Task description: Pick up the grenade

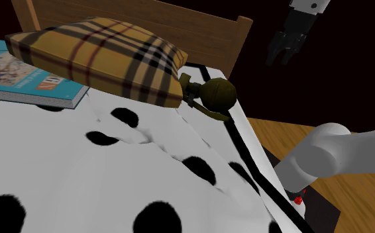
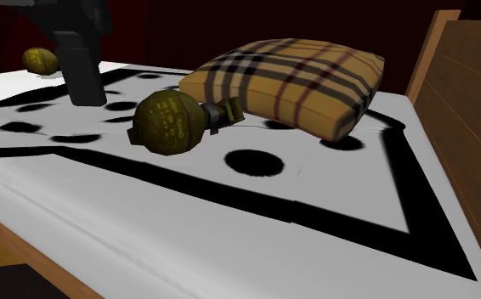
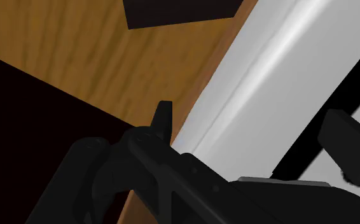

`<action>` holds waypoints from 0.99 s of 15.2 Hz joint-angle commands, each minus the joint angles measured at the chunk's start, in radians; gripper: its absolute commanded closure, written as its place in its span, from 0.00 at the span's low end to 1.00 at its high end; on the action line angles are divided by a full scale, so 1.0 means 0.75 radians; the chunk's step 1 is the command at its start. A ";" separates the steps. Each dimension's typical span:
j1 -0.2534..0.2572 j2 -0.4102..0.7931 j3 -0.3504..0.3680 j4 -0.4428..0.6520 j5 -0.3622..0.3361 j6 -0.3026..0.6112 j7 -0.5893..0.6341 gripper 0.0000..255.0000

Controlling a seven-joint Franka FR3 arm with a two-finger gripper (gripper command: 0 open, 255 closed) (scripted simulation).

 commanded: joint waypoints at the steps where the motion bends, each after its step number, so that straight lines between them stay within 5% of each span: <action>1: 0.000 0.000 0.000 0.000 0.000 0.000 0.000 0.00; 15: 0.311 0.449 0.043 0.133 0.339 0.156 -0.299 0.00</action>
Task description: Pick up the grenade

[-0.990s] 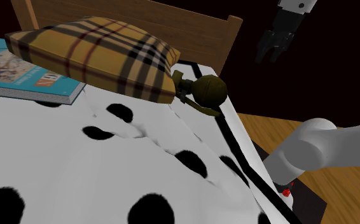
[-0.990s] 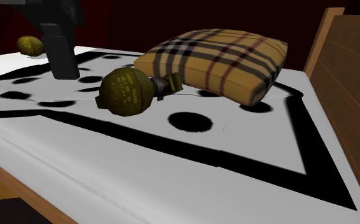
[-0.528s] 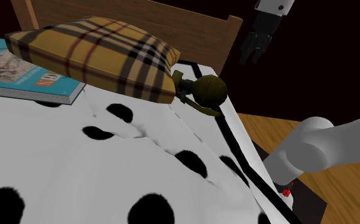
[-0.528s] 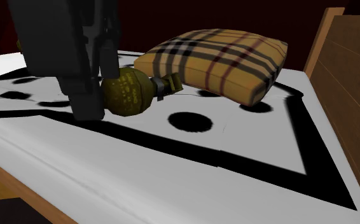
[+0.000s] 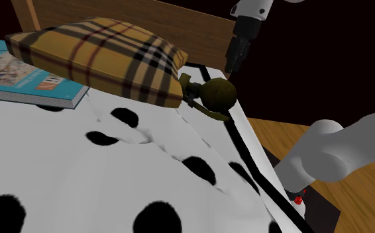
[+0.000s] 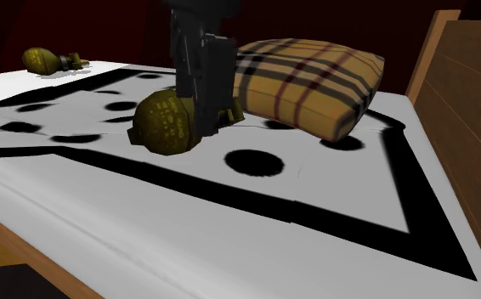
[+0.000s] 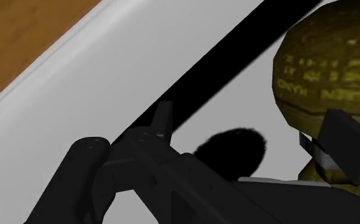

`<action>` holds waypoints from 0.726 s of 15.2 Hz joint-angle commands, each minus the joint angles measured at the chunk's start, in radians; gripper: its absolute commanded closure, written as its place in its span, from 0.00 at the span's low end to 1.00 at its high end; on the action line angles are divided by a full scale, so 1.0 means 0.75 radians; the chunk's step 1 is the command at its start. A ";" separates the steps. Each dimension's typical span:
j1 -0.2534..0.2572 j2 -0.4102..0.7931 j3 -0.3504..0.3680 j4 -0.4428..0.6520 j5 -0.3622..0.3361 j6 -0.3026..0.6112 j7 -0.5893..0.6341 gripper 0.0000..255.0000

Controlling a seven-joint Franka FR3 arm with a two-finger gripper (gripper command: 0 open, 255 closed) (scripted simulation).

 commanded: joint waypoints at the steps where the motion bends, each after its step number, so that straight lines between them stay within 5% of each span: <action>1: 0.043 0.063 0.011 0.030 0.051 0.010 -0.049 0.00; 11: 0.196 0.292 0.074 0.141 0.239 0.044 -0.244 0.00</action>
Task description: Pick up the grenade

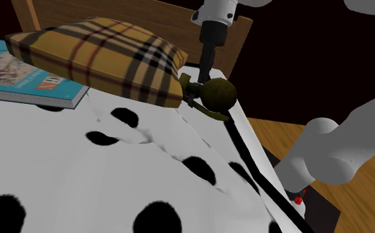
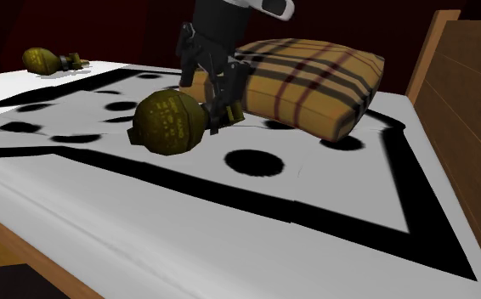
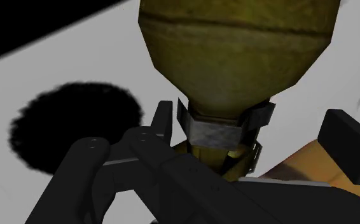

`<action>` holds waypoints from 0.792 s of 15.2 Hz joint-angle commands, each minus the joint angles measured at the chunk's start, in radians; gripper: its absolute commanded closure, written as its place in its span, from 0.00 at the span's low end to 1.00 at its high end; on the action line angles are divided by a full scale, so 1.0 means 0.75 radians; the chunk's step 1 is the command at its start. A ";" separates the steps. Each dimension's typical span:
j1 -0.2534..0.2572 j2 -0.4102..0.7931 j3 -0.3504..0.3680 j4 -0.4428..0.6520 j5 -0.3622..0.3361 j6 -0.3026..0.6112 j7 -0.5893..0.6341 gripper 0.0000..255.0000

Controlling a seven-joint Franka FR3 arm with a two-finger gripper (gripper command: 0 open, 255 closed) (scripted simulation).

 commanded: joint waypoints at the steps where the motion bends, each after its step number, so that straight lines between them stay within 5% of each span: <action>1: 0.005 0.009 0.004 -0.026 0.007 0.031 -0.016 0.00; 8: 0.006 0.015 0.008 -0.101 0.011 0.109 -0.039 0.00; 9: 0.006 0.014 0.008 -0.101 0.011 0.108 -0.038 1.00; 12: 0.006 0.014 0.008 -0.101 0.011 0.108 -0.038 1.00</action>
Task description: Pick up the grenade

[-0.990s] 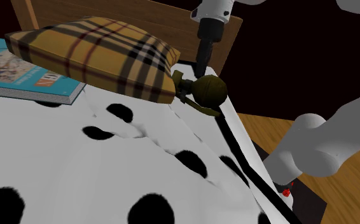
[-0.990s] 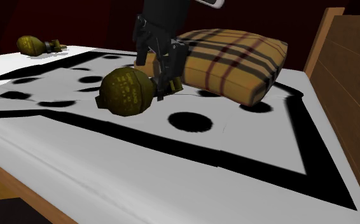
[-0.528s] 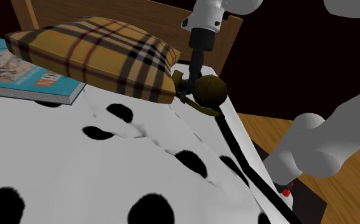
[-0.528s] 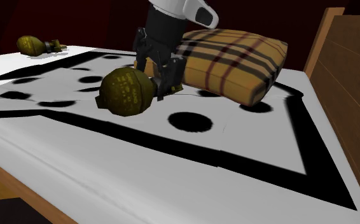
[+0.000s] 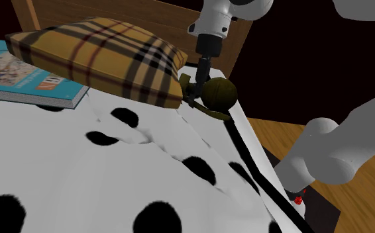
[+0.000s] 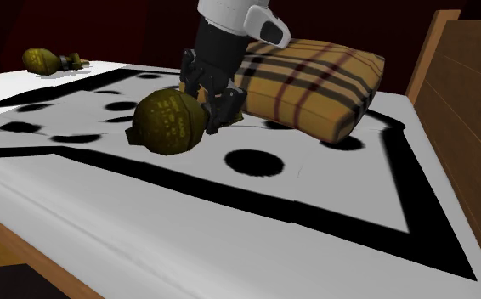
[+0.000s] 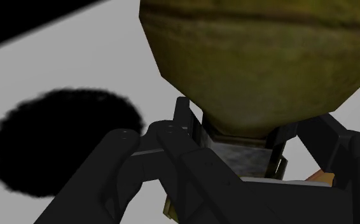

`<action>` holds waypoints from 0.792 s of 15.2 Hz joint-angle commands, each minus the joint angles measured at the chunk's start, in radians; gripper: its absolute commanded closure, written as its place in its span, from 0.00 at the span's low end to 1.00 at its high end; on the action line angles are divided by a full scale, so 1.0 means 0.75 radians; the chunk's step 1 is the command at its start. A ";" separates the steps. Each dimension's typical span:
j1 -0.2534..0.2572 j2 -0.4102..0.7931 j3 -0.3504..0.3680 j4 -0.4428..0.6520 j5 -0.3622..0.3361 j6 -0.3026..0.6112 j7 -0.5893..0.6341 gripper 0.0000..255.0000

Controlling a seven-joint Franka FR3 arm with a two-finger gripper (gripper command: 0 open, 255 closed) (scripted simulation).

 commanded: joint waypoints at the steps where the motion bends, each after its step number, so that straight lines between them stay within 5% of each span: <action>1: 0.000 0.003 0.000 -0.002 -0.001 0.003 0.000 1.00; 12: -0.001 -0.002 -0.005 0.098 -0.005 -0.098 0.030 1.00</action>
